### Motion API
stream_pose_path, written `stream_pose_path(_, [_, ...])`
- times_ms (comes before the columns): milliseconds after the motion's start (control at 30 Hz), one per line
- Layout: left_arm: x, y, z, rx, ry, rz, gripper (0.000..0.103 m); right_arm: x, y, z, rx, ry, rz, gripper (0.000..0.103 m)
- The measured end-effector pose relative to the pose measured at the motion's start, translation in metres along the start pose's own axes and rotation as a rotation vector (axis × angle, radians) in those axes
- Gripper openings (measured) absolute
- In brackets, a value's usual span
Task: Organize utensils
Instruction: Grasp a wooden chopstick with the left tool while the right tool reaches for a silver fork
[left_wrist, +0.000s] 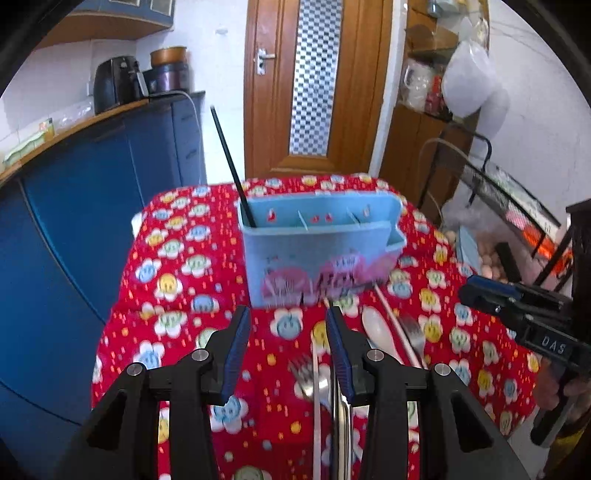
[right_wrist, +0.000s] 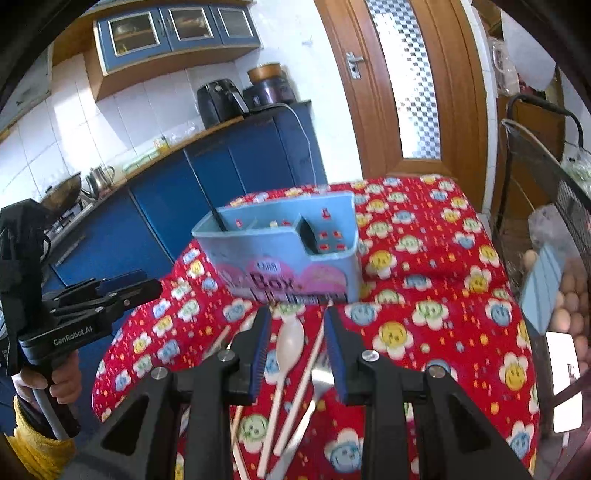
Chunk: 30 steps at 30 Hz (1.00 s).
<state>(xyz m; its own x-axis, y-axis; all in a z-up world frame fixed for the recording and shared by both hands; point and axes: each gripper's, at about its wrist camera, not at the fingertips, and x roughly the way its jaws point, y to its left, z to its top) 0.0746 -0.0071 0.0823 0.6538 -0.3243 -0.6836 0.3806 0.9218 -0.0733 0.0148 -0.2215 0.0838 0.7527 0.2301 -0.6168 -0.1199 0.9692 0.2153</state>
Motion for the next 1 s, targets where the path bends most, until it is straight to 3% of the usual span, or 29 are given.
stream_pose_path(367, [0.026, -0.004, -0.031, 0.006, 0.148, -0.020, 0.043, 0.005, -0.008, -0.024, 0.033, 0.125, -0.036, 0.032])
stream_pose_path(867, [0.056, -0.007, -0.054, -0.011, 0.288, -0.069, 0.043, 0.015, -0.015, -0.037, 0.045, 0.196, -0.052, 0.036])
stream_pose_path(1000, [0.061, -0.004, -0.055, -0.042, 0.307, -0.114, 0.034, 0.017, -0.016, -0.038, 0.045, 0.208, -0.059, 0.036])
